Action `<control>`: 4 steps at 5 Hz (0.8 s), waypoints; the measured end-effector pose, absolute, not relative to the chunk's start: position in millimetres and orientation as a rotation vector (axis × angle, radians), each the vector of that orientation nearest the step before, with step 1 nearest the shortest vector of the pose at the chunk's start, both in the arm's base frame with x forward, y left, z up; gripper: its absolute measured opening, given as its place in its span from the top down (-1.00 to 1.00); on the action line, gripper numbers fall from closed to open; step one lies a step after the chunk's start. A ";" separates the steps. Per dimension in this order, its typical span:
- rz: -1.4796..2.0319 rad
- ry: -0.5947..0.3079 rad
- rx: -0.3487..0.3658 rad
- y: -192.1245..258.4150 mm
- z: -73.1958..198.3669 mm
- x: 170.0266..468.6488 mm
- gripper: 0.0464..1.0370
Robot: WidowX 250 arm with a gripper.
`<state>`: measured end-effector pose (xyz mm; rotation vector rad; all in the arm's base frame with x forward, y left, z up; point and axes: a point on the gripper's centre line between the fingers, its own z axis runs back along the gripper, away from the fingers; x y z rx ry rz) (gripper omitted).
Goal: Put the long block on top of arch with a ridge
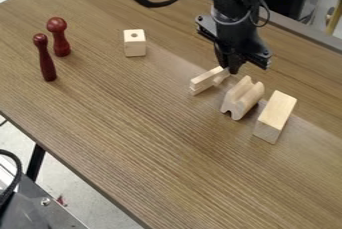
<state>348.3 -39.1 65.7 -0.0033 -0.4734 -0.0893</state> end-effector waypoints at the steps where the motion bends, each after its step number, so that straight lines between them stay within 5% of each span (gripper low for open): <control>1: -0.099 -0.474 -0.004 -43.0 65.3 348.1 0.91; 4: -0.122 -0.475 -0.017 -56.8 65.4 346.3 0.91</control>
